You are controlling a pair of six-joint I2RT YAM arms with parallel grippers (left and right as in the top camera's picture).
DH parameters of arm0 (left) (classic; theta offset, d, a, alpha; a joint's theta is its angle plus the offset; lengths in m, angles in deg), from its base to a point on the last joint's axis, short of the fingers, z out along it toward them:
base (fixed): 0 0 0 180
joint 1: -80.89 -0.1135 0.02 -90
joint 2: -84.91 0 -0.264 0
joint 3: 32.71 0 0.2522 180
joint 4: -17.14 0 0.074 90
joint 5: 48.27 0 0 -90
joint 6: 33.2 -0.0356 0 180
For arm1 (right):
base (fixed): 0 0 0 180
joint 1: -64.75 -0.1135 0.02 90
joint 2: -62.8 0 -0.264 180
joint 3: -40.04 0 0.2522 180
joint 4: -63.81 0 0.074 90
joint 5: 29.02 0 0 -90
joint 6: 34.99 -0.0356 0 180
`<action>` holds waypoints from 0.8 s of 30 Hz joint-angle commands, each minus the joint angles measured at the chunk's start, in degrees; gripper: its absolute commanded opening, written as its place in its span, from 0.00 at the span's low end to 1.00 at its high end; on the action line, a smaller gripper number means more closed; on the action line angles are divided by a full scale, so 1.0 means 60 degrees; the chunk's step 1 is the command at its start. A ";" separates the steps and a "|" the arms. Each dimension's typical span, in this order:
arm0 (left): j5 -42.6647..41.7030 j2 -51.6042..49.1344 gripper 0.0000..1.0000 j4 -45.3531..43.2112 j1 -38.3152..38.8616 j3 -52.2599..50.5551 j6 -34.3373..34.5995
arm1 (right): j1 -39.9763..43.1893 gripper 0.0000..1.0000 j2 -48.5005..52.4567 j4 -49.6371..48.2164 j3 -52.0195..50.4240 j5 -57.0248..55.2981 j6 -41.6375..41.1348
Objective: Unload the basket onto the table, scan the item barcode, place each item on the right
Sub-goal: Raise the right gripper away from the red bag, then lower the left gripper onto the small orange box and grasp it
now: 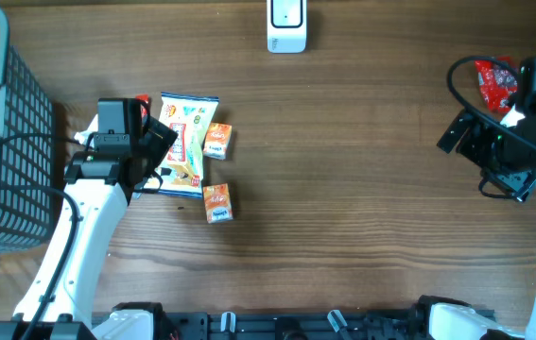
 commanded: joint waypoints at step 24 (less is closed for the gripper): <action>-0.1756 -0.0652 1.00 0.1031 0.0408 -0.0055 -0.1719 | -0.0036 1.00 0.0273 -0.1541 -0.0029 0.0426 -0.1417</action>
